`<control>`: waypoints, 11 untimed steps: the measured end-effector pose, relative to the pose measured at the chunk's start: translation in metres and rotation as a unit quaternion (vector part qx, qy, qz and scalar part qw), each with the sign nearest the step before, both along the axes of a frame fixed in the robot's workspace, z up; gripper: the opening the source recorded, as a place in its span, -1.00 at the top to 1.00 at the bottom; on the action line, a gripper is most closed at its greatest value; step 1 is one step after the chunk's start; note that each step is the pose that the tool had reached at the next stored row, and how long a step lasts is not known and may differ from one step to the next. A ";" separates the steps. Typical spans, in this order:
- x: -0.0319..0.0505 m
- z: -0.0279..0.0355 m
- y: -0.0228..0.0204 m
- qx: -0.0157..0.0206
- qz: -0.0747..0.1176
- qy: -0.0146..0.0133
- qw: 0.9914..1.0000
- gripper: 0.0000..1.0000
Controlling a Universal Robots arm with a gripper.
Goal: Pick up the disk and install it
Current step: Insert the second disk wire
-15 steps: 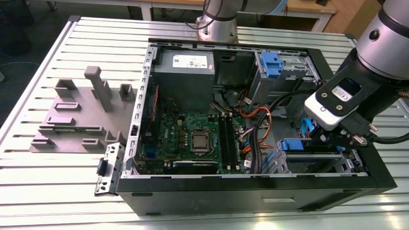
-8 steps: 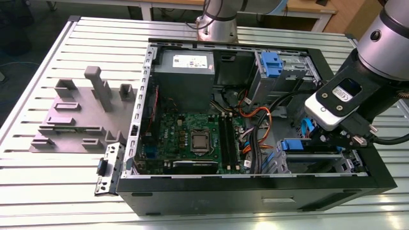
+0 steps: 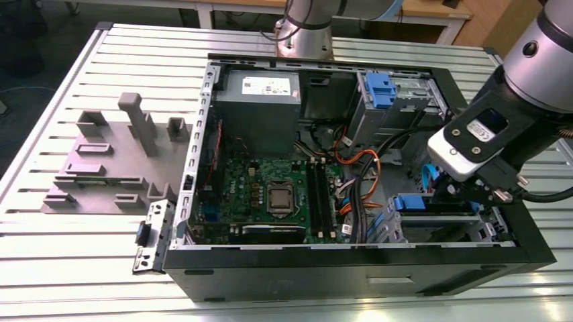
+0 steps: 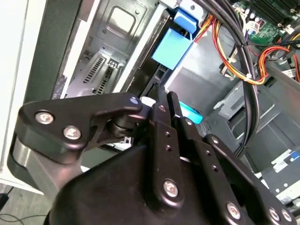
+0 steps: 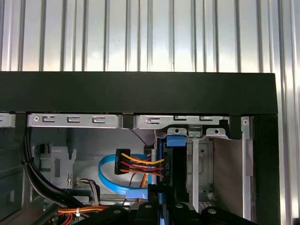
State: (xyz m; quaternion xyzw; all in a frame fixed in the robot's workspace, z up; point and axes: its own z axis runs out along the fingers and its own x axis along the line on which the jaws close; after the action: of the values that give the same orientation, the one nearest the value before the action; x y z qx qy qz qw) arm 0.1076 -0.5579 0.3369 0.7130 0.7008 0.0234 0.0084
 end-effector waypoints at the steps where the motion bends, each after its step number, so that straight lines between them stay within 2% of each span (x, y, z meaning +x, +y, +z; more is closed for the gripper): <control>1: 0.0004 0.0000 -0.0003 0.000 0.000 0.000 1.000 0.68; 7: 0.0011 -0.0004 -0.0033 0.000 0.000 0.000 1.000 0.68; 11: 0.0012 -0.0016 -0.0035 0.002 0.000 0.000 1.000 0.68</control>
State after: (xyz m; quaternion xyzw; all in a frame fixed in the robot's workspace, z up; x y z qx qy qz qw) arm 0.1088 -0.5614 0.3352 0.7131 0.7006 0.0243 0.0068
